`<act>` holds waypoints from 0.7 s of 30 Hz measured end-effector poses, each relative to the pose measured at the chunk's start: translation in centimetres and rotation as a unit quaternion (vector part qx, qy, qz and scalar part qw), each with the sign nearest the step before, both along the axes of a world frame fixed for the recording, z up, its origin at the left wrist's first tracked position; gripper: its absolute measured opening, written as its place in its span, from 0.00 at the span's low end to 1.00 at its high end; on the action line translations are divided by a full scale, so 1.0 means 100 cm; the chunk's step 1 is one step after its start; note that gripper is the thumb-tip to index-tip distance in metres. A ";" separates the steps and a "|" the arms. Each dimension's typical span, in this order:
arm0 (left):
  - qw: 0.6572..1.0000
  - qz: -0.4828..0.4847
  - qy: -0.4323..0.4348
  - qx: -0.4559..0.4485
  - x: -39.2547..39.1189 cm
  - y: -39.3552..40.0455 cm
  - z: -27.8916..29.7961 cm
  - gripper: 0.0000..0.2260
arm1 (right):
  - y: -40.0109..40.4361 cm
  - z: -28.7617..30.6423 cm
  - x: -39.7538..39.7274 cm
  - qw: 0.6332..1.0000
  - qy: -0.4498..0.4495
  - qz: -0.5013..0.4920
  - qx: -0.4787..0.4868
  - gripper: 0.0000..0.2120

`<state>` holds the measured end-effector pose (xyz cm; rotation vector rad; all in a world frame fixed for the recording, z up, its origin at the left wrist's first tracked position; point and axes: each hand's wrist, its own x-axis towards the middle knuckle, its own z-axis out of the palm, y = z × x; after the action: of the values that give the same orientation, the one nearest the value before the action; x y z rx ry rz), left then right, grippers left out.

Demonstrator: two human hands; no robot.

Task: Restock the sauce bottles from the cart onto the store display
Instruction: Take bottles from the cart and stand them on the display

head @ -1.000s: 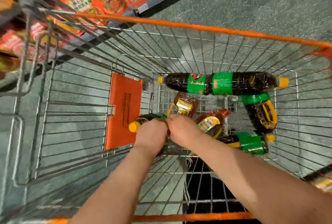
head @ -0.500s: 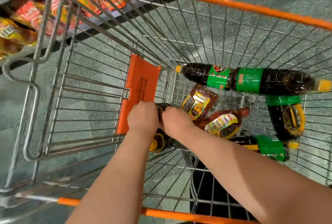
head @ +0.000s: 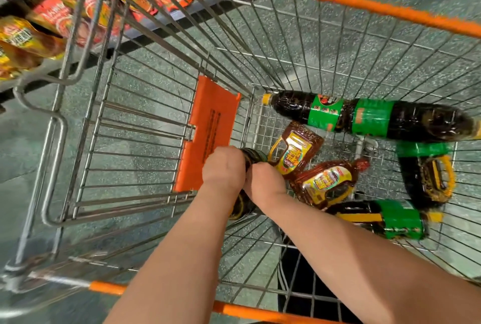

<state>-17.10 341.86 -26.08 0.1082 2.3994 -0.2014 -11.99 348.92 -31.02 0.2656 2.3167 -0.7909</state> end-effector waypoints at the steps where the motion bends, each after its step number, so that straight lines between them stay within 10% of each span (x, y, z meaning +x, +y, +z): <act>1: 1.000 -0.016 -0.004 0.001 0.002 0.006 0.003 0.14 | 0.004 0.002 0.002 1.000 -0.013 -0.018 -0.006 0.11; 21: 0.937 -0.264 0.196 0.114 0.001 0.157 0.293 0.12 | 0.162 0.265 0.024 0.978 0.166 -0.119 0.040 0.13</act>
<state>-16.95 357.59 3.27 0.9025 2.7340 -0.2016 -9.63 365.14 -4.50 0.4867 2.6679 -0.9184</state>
